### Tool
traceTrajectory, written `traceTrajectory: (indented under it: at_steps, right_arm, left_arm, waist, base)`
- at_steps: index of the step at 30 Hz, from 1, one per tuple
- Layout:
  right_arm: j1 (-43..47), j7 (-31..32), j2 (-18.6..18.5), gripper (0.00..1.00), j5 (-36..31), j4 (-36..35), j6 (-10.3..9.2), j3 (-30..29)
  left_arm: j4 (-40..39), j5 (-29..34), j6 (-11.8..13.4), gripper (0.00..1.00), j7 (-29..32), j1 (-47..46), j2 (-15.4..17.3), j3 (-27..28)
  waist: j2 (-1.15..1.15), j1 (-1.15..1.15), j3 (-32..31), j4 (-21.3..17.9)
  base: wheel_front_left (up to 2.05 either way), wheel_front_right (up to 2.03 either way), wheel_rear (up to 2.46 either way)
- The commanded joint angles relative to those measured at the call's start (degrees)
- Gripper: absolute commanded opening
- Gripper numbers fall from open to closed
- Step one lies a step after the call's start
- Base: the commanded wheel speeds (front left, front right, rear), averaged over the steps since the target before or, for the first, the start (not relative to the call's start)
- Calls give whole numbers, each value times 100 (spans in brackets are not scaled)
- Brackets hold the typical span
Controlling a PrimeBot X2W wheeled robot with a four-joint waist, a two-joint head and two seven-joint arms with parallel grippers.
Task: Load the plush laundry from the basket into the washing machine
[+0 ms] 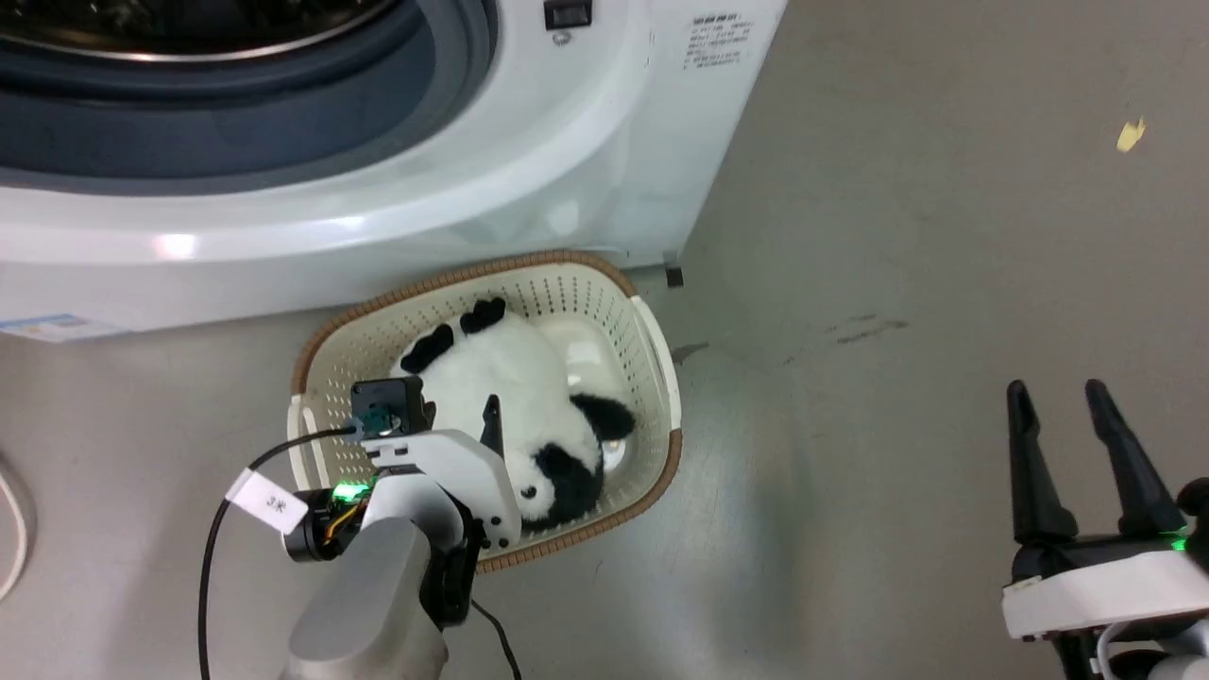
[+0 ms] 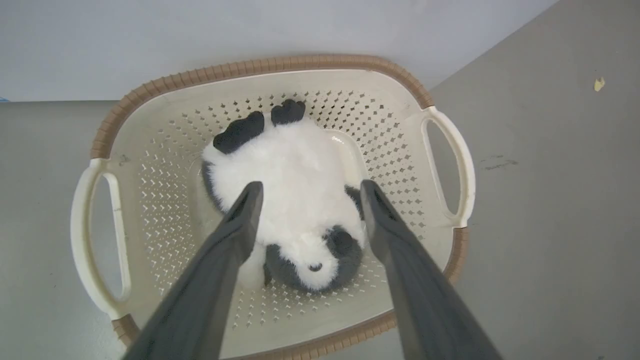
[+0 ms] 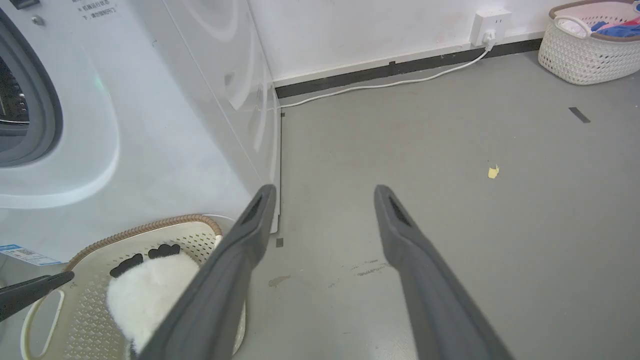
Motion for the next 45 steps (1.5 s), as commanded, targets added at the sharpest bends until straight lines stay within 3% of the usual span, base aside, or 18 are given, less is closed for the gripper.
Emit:
traceTrajectory:
  at_steps: [1,13,33,45]
  right_arm:
    - [-74,-43,-33,100,87,-101,-3,-63]
    - [-8,-50,-108,100,299,-526,-4,-292]
    - [240,-95,-140,100,642,-1170,-5,-626]
    - [283,-224,-141,100,889,-1372,-5,-733]
  left_arm:
    - [233,-147,71,100,-30,-238,33,-57]
    - [1043,-702,293,100,-281,-933,-7,-183]
    - [2215,-1665,420,100,-661,-2152,-61,-515]
    - [2862,-2422,552,100,-400,-2796,-63,-962]
  waist:
    - [0,-1,227,10]
    - [0,-1,979,83]
    - [0,-1,2145,102]
    - [0,-1,2810,-33]
  base:
    - [0,0,0]
    - [0,0,0]
    - [0,0,0]
    - [0,0,0]
